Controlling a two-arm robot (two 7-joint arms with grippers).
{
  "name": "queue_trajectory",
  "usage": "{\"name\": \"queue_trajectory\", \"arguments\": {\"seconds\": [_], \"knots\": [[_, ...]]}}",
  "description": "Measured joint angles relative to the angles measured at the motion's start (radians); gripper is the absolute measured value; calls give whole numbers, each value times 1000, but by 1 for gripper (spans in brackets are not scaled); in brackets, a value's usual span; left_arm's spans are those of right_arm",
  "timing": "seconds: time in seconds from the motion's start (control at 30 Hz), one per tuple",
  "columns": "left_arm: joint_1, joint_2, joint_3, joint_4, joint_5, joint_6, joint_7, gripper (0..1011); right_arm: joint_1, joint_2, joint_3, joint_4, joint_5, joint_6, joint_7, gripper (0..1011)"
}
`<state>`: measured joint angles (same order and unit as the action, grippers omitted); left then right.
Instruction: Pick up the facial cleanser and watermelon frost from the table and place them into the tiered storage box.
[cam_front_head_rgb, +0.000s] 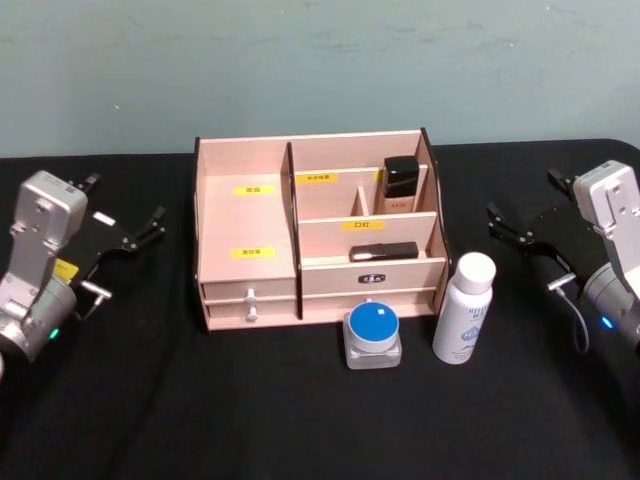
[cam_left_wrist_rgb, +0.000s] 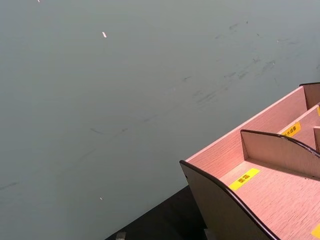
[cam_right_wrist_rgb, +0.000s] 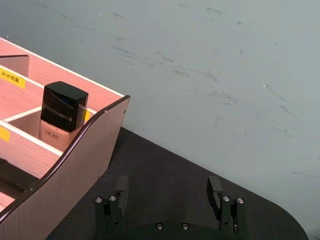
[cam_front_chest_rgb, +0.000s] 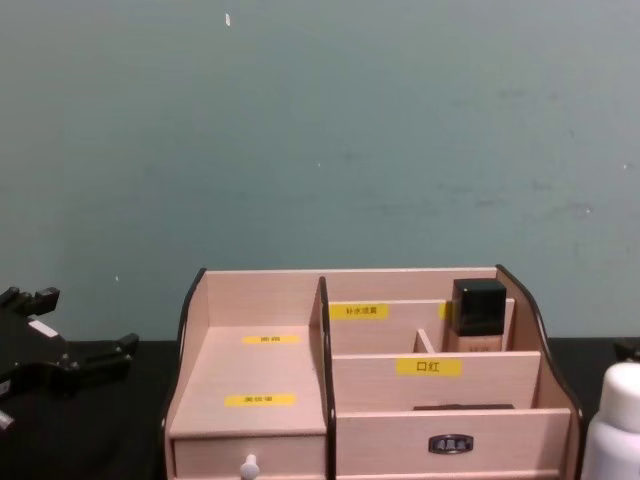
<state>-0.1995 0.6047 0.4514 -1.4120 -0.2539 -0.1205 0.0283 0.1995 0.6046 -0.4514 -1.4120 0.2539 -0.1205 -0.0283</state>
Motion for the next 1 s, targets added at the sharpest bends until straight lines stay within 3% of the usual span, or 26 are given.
{"name": "queue_trajectory", "arguments": {"seconds": [1.0], "knots": [[0, 0, 0, 0, 0, 0, 0, 1010, 0, 0, 0, 0, 0, 0, 0, 1002]]}}
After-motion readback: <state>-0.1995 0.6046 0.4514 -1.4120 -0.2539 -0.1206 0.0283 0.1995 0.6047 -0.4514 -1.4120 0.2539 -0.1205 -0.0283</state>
